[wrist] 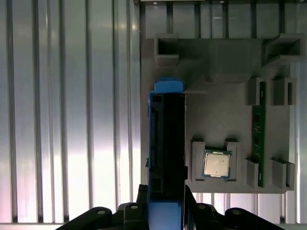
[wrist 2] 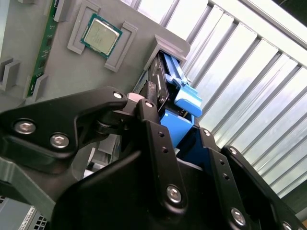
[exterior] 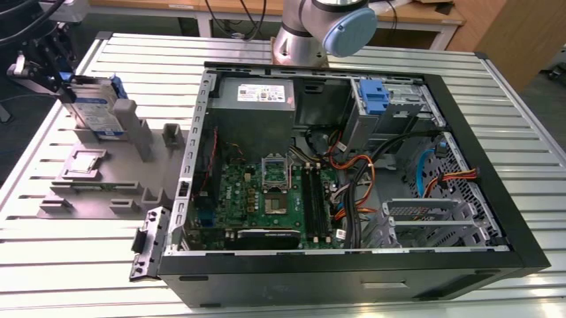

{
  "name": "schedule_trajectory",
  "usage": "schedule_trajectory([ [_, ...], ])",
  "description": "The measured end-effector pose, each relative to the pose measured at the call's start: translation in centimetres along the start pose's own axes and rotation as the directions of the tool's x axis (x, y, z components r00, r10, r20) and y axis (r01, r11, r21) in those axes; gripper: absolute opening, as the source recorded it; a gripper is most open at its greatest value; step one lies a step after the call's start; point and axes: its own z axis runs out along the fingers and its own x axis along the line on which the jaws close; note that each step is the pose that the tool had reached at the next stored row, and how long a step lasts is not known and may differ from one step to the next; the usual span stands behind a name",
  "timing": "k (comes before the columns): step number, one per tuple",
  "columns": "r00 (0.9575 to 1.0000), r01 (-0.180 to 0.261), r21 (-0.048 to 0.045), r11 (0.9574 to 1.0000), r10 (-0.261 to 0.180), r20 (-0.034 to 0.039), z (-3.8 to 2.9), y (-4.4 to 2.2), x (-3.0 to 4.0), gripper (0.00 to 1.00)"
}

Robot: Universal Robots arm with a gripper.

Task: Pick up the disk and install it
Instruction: 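Pick up the disk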

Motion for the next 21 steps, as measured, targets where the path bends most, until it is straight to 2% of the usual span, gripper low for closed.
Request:
schedule_trajectory([
  [21, 1.0000, 0.000, 0.0001, 1.0000, 0.000, 0.0006, -1.30, -0.02, 0.05, 0.37],
])
